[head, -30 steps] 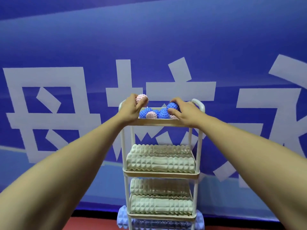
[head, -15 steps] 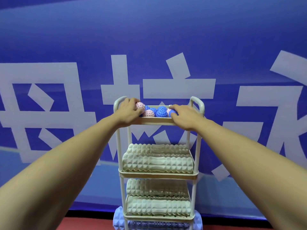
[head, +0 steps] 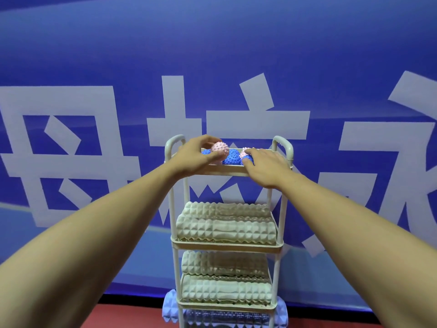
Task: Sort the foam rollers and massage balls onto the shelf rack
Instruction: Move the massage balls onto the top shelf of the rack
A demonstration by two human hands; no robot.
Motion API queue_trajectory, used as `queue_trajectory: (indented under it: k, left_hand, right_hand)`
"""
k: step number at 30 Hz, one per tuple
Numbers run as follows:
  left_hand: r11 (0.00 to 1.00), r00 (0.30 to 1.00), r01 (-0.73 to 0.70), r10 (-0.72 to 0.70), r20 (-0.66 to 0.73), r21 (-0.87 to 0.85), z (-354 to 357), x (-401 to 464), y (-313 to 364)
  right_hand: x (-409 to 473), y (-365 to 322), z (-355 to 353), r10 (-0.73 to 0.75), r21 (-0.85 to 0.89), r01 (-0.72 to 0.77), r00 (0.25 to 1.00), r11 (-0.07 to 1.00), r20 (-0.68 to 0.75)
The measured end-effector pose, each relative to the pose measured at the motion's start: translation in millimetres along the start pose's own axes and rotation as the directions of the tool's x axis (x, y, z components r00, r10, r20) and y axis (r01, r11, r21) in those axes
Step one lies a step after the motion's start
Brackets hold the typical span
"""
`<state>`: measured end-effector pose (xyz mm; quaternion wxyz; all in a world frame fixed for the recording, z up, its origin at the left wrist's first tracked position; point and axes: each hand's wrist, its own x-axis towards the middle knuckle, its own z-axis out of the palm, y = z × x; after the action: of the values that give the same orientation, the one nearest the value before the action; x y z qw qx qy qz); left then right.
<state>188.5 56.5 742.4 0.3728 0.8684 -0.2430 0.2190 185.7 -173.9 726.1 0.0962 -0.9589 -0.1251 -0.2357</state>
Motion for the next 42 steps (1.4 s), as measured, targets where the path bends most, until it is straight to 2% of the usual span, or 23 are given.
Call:
queue_trajectory:
  k: [5, 9, 17, 20, 23, 26, 31, 36, 42]
  left_hand:
    - [0.997, 0.989, 0.068, -0.071, 0.130, 0.021, 21.9, 13.7, 18.2]
    - [0.988, 0.976, 0.106, -0.125, 0.176, 0.115, 29.1, 19.4, 18.1]
    - [0.965, 0.959, 0.112, -0.168, 0.230, 0.238, 28.8, 17.5, 14.7]
    - [0.966, 0.978, 0.075, -0.119, 0.170, 0.248, 28.3, 4.7, 16.9]
    - [0.967, 1.000, -0.020, 0.024, -0.014, 0.254, 31.8, -22.9, 16.0]
    - [0.952, 0.971, -0.139, 0.185, -0.153, 0.271, 42.9, -67.7, 6.8]
    - [0.939, 0.979, -0.131, 0.173, -0.109, 0.318, 81.3, -165.7, -24.0]
    - [0.946, 0.996, -0.005, -0.022, 0.081, 0.324, 130.3, -271.3, -51.4]
    - [0.919, 0.935, 0.114, -0.227, 0.272, 0.377, 176.0, -384.7, -75.4]
  right_hand:
    - [-1.4, 2.0, 0.0, 0.013, 0.008, -0.013, 1.000, 1.000, -0.006]
    - [-1.7, 3.9, 1.9, 0.024, 0.001, -0.024, 1.000, 1.000, -0.016]
    - [-7.4, 1.3, 3.1, -0.064, 0.010, 0.065, 0.997, 0.998, -0.052]
    - [-21.0, -3.6, 6.3, -0.074, 0.117, 0.085, 0.993, 0.989, -0.096]
    - [-49.5, -12.7, 16.0, -0.130, 0.201, 0.174, 0.968, 0.964, -0.214]
    - [-88.0, -19.7, 35.2, -0.164, 0.232, 0.227, 0.951, 0.946, -0.262]
    - [-159.6, -22.5, 90.4, -0.151, 0.256, 0.193, 0.972, 0.947, -0.178]
    - [-241.4, -26.2, 154.2, -0.037, 0.231, 0.014, 0.995, 0.973, 0.095]
    - [-351.1, -37.9, 212.4, 0.028, 0.112, -0.072, 0.934, 0.991, 0.356]
